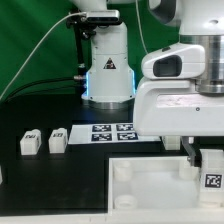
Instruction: Assemble one leg
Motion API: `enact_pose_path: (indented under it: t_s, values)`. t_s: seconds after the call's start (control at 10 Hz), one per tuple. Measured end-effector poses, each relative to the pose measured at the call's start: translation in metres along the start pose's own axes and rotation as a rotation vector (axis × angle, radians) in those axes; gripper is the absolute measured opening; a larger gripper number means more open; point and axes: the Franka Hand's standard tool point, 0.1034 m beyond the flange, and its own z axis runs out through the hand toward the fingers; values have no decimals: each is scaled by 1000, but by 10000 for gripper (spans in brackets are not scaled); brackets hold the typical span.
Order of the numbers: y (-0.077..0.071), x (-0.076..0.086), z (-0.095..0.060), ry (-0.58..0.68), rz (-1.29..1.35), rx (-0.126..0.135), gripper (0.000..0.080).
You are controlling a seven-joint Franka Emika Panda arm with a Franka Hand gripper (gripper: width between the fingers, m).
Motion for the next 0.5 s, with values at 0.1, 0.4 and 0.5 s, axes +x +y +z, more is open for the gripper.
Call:
enact_pose_path:
  t_s: [0.1, 0.4, 0.5]
  values:
    - [0, 0, 0, 0, 62, 0, 291]
    - [5, -1, 1, 11, 569, 29, 291]
    - [8, -2, 1, 4, 740, 59, 292]
